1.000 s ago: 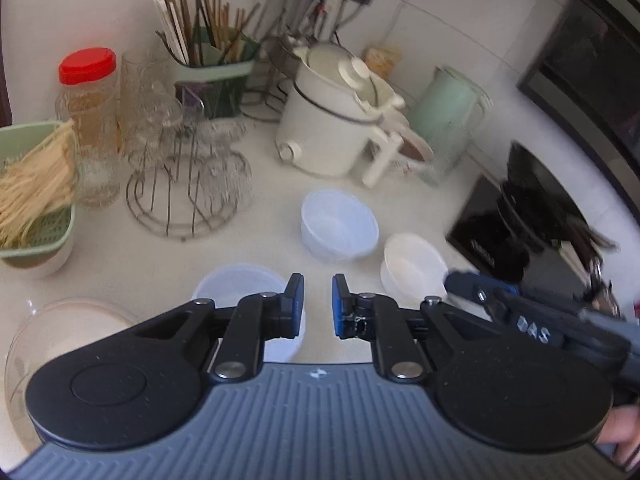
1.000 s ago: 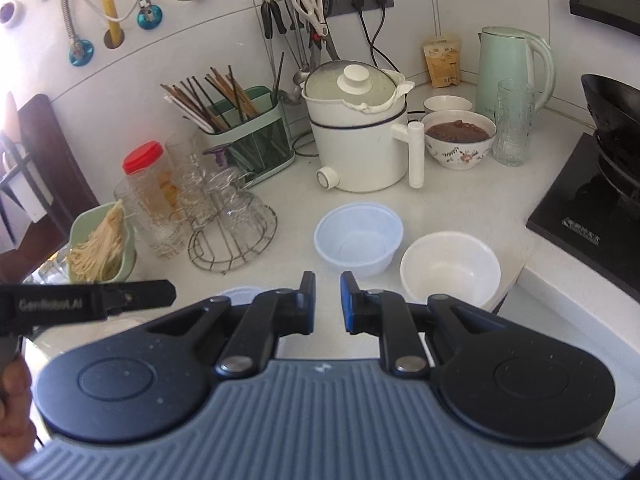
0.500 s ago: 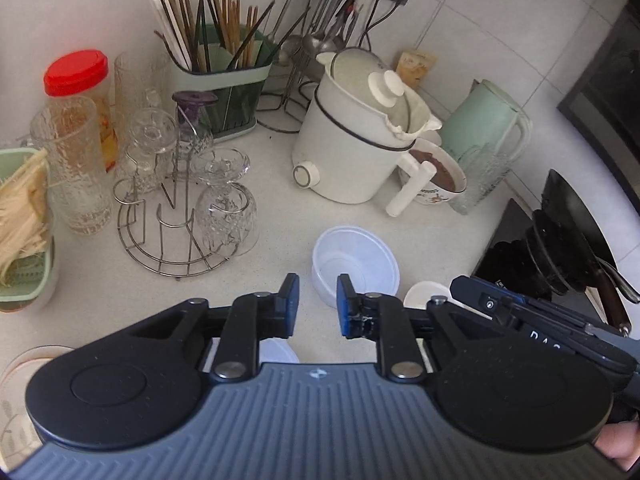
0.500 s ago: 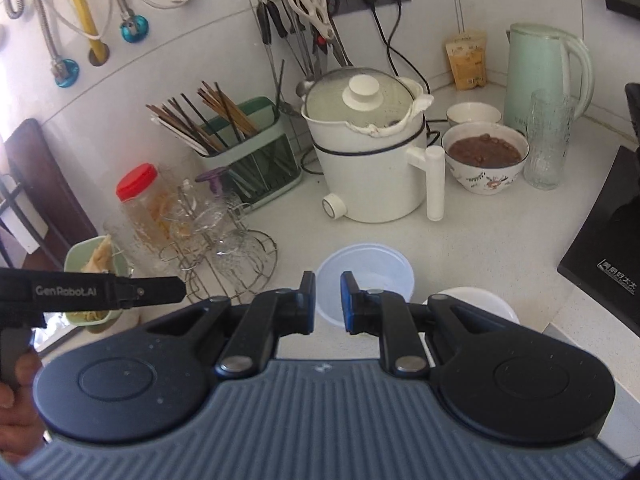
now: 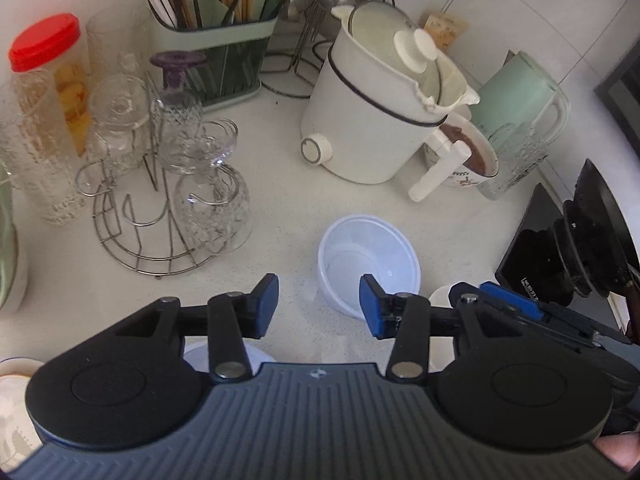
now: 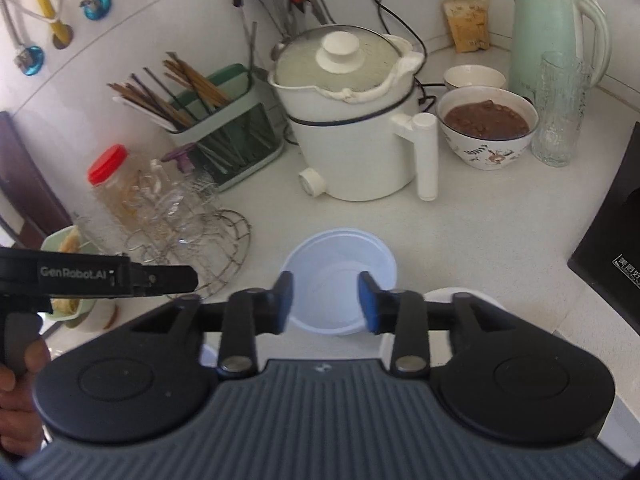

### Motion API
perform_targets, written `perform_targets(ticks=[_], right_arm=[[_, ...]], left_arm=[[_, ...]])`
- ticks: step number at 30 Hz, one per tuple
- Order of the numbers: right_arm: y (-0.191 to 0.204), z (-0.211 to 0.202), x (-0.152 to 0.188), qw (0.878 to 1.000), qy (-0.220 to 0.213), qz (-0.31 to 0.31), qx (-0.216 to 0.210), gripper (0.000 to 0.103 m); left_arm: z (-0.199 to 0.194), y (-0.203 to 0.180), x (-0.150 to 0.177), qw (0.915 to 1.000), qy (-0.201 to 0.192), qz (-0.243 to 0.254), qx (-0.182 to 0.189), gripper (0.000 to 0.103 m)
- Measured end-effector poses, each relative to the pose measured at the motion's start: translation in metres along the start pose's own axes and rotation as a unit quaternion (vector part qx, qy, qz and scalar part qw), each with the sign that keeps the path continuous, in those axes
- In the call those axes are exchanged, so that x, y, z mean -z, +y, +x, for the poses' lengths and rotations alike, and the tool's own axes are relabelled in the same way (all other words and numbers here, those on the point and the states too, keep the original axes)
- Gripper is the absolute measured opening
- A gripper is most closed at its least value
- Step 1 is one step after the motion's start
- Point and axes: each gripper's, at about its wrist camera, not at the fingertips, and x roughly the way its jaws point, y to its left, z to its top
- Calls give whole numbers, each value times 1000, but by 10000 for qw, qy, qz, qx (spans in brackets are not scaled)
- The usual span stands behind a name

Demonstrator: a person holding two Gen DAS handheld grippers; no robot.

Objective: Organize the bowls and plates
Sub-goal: 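Lower the blue bowl into the other bowl and open both grippers, then close both grippers on the rim of the stacked plastic bowls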

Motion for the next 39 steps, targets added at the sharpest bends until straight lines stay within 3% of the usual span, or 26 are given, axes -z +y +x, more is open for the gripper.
perform_targets(ticks=[2, 18, 28, 33, 39], right_arm=[[-7, 5, -2, 9999, 19, 95, 42, 54], [-48, 47, -18, 9978, 324, 571, 132, 54], [-52, 78, -13, 9964, 710, 472, 39, 36], [-52, 87, -9, 9952, 876, 431, 0, 33], [-51, 99, -12, 9944, 968, 412, 12, 27]], left_arm=[[7, -3, -4, 10000, 88, 8, -27, 51], [60, -12, -23, 9987, 509, 26, 21, 53], [104, -7, -23, 9955, 869, -348, 152, 51], [117, -1, -23, 9940, 997, -414, 171, 43], [129, 2, -29, 9937, 1058, -332, 146, 23]])
